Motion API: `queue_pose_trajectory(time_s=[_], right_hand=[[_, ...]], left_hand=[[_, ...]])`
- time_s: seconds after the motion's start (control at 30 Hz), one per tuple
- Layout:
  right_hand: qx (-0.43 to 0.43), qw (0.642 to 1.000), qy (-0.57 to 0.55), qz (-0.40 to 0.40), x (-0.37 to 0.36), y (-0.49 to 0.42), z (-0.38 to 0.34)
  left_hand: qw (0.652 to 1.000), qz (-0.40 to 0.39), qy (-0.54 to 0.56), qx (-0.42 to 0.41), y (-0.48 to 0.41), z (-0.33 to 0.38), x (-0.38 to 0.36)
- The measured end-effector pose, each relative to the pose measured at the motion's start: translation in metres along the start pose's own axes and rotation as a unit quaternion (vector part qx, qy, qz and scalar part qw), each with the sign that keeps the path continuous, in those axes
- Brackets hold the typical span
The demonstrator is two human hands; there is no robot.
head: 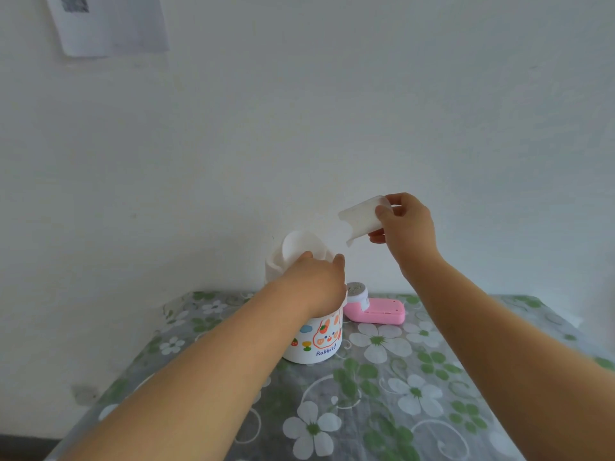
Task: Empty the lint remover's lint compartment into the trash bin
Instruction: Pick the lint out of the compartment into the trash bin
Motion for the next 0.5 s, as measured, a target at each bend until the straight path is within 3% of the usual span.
queue_pose_trajectory(time_s=[0.13,0.3,0.5], right_hand=[[0.0,1.0,0.001,0.009,0.007,-0.001,0.001],[-0.017,0.999,-0.025,0.019,0.012,-0.004,0.004],[-0.056,0.997,0.047,-0.032,0.004,-0.003,0.007]], left_hand=[[0.999,0.034,0.022,-0.01,0.007,-0.002,0.003],[0.982,0.183,-0.036,0.003,0.019,-0.016,0.023],[0.976,0.207,0.002,0.071,0.025,-0.045,0.02]])
Point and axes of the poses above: each hand's wrist, its own y-axis away from the middle knuckle, its own x-axis out of the back of the hand, z = x × y, the point moved 4 cm from there along -y, towards the middle knuckle, and after that the axes turned 10 degrees about -z, right-handed, at the moved point
